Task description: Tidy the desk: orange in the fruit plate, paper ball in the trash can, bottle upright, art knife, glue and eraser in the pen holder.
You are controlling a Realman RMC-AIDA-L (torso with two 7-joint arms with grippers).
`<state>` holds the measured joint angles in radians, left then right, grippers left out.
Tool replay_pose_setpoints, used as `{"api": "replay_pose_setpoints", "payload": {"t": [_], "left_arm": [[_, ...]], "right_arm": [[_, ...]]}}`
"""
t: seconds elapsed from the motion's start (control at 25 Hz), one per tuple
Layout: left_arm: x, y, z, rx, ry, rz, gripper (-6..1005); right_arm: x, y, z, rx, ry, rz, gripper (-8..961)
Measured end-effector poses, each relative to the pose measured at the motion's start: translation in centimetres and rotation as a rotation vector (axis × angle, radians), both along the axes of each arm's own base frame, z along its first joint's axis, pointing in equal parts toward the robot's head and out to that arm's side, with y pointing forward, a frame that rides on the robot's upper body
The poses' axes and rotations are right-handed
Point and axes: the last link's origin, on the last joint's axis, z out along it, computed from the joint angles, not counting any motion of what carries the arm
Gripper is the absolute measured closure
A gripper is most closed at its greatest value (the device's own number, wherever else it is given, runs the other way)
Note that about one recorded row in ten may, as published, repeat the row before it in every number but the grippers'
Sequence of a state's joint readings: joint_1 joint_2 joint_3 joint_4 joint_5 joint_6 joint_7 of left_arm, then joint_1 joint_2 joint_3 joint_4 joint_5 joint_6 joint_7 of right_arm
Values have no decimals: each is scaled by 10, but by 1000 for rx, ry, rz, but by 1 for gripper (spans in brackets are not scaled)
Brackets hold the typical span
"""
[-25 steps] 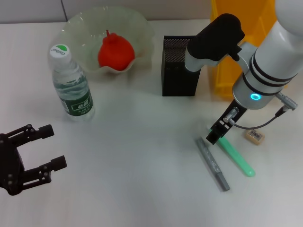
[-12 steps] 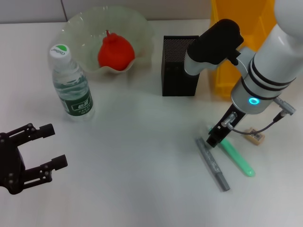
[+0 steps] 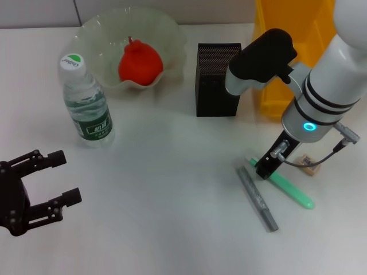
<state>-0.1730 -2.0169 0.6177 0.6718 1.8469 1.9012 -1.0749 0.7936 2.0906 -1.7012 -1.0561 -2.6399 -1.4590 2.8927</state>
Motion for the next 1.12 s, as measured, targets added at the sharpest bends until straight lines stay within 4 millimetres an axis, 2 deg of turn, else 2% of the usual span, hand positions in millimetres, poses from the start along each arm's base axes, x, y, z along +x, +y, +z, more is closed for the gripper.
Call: {"api": "replay_pose_setpoints", "payload": {"t": [0.24,0.36,0.44,0.6,0.76,0.84,0.92,1.12], "left_arm": [[1,0,0,0,-2,-2,228],[1,0,0,-1,-3,-4,228],[1,0,0,-1,-3,-4,228],[1,1,-1,1,-4,-1,228],[1,1,-1,4,-6,-1,228],[2,1,-1,6,-8,-1,228],[2,1,-1,7,-8,0,228],[1,1,-2,8,-10,5,228]], "right_arm": [[1,-2,2,-1,3,-1,762],[-7,-4,12,15,32,17,783],[-17,-5,25,41,67,48,786],[-45,-7,63,131,159,170,787],[-69,-1,98,306,274,335,786],[-78,5,107,383,339,424,786],[-85,13,110,453,419,524,786],[-84,27,103,503,522,581,786]]}}
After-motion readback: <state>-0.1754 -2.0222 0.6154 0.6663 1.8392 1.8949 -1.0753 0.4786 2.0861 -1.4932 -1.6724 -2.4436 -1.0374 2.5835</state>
